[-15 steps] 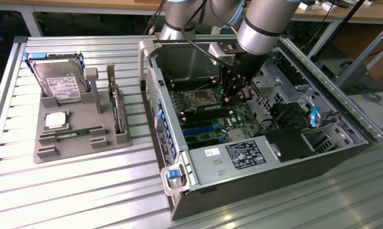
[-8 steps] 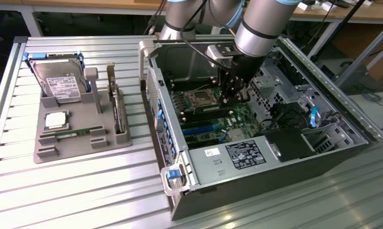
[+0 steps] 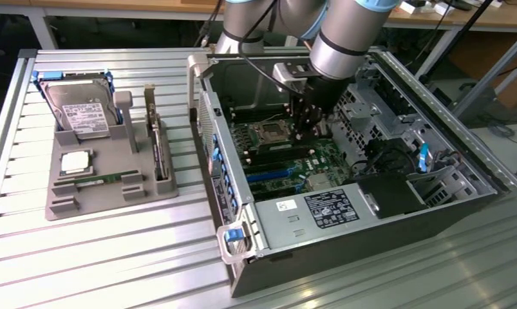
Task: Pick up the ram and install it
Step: 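Insert the ram into the slot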
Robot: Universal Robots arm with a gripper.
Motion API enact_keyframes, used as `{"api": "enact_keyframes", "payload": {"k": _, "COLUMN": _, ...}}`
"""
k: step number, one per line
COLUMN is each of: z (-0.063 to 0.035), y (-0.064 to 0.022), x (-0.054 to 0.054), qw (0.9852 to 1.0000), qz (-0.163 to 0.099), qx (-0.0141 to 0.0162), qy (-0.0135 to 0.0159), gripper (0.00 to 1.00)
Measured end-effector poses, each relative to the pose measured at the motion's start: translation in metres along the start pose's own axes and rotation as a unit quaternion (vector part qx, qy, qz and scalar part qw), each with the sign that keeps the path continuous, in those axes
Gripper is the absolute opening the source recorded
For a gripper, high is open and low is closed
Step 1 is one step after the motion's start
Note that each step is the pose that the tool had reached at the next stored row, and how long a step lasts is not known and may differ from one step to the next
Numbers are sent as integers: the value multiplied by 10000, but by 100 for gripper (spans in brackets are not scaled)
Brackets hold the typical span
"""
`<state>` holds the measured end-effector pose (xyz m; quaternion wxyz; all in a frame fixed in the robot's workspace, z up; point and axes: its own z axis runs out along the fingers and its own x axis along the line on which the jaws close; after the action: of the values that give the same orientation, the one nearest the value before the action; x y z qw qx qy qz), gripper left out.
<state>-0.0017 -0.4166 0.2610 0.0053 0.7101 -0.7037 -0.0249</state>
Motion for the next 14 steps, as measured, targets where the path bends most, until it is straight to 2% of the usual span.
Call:
{"api": "enact_keyframes", "payload": {"k": 7, "z": 61, "y": 48, "x": 1, "qw": 10000, "qz": 0, "qx": 0, "qy": 0, "gripper": 13}}
{"api": "enact_keyframes", "payload": {"k": 14, "z": 144, "y": 51, "x": 4, "qw": 10000, "qz": 0, "qx": 0, "qy": 0, "gripper": 13}}
